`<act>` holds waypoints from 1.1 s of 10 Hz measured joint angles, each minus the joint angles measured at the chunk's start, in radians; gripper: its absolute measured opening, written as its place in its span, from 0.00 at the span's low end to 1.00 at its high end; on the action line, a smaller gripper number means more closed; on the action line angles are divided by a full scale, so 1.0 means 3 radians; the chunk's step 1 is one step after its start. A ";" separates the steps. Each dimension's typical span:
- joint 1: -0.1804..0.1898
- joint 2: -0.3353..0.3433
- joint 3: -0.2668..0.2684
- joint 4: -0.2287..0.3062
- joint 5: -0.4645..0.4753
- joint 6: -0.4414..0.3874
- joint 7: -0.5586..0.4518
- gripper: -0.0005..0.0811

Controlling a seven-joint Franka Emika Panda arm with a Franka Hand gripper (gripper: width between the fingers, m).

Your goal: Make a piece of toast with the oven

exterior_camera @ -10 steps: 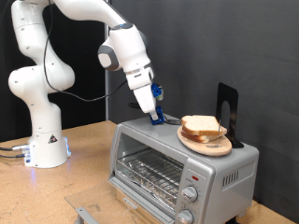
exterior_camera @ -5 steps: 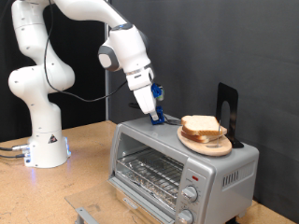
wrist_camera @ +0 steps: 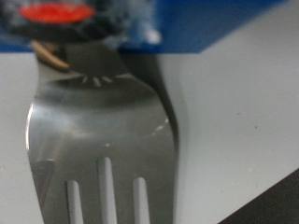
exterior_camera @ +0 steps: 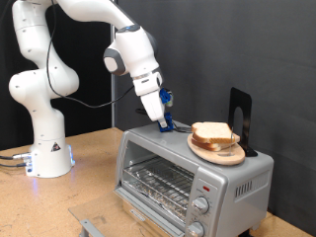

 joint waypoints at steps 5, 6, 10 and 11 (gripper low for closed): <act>0.0000 0.0007 0.0000 0.0000 0.0003 0.0000 0.0000 0.97; 0.0000 0.0014 0.0000 0.0001 0.0008 -0.0001 -0.0002 0.99; 0.0004 0.0029 0.0000 0.0009 0.0029 -0.0019 -0.0018 1.00; 0.0009 0.0031 0.0000 0.0016 0.0048 -0.0019 -0.0066 1.00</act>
